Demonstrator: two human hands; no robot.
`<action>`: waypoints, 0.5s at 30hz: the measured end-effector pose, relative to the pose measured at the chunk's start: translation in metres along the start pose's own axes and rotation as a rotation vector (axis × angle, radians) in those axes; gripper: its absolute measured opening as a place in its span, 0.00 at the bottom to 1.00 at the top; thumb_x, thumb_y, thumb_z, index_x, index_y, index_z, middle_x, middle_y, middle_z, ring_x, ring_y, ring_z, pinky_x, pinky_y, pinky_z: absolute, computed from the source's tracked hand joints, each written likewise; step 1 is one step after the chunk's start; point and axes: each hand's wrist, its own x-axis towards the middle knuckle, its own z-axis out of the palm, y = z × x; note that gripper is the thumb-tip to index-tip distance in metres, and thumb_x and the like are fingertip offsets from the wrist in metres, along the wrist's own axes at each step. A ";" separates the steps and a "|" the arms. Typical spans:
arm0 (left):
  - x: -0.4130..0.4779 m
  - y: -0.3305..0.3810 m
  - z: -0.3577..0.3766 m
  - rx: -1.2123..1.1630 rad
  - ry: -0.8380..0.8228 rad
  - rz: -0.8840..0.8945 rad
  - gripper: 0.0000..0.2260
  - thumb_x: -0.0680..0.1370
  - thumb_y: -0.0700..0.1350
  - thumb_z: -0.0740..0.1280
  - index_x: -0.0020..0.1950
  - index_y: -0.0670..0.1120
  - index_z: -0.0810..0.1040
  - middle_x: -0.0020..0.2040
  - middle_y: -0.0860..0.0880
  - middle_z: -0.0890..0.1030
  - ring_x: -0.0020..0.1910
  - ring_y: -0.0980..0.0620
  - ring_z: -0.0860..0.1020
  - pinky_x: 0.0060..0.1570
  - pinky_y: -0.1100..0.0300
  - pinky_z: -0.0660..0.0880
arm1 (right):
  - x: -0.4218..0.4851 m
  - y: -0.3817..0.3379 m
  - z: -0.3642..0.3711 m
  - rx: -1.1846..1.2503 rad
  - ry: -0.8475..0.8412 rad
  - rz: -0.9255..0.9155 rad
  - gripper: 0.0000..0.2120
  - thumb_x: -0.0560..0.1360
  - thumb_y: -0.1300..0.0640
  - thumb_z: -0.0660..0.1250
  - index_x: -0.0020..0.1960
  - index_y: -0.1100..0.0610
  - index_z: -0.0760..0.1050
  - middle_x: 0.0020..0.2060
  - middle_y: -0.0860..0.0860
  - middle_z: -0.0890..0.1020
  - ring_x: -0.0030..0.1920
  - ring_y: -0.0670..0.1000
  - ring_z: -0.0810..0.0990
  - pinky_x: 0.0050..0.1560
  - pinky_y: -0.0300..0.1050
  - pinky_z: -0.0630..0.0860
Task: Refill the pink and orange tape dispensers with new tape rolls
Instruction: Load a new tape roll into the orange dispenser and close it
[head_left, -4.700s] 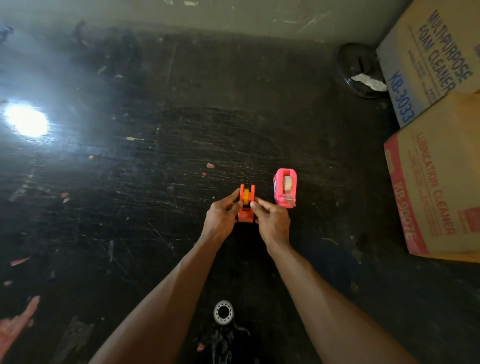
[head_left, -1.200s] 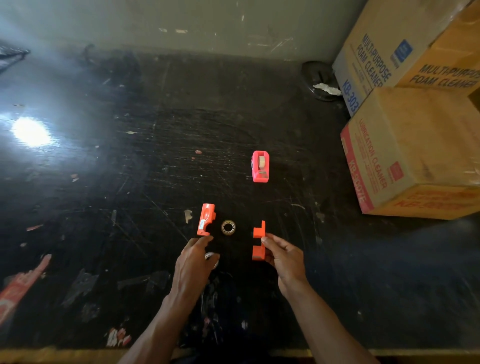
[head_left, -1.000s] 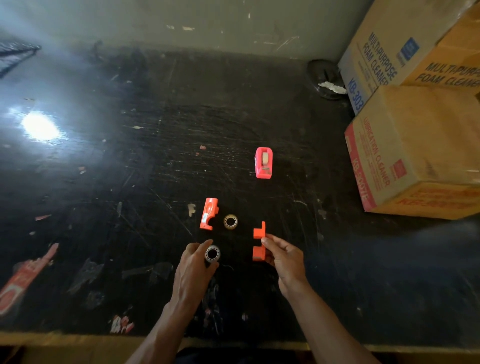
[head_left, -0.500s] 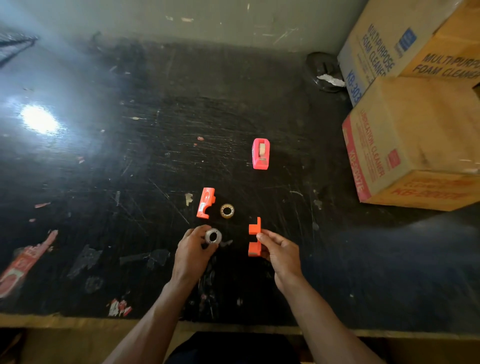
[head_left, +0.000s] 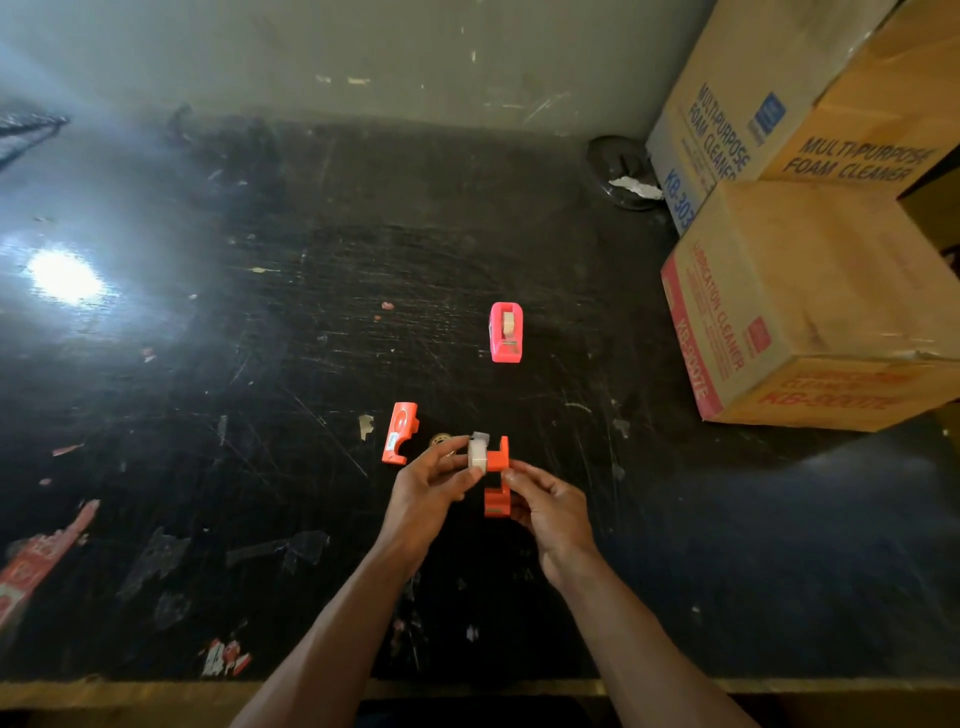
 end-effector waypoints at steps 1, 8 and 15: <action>0.002 0.001 0.001 0.001 -0.012 0.002 0.17 0.80 0.42 0.71 0.66 0.57 0.79 0.57 0.54 0.85 0.57 0.58 0.83 0.59 0.55 0.78 | 0.000 -0.001 0.001 0.003 -0.008 0.001 0.09 0.78 0.60 0.72 0.57 0.54 0.86 0.51 0.52 0.89 0.51 0.51 0.89 0.56 0.53 0.85; 0.015 0.001 -0.001 0.077 -0.028 -0.016 0.12 0.80 0.43 0.70 0.63 0.51 0.83 0.58 0.51 0.86 0.58 0.54 0.84 0.64 0.46 0.79 | 0.006 -0.009 0.005 0.025 -0.026 -0.002 0.08 0.78 0.60 0.72 0.55 0.53 0.86 0.49 0.51 0.90 0.51 0.51 0.89 0.59 0.56 0.84; 0.019 0.003 0.002 0.001 0.035 -0.034 0.13 0.81 0.49 0.69 0.64 0.48 0.83 0.55 0.52 0.87 0.56 0.55 0.85 0.63 0.50 0.79 | 0.011 -0.013 0.012 0.025 -0.015 -0.014 0.08 0.78 0.59 0.73 0.56 0.52 0.86 0.50 0.50 0.90 0.52 0.50 0.89 0.60 0.56 0.83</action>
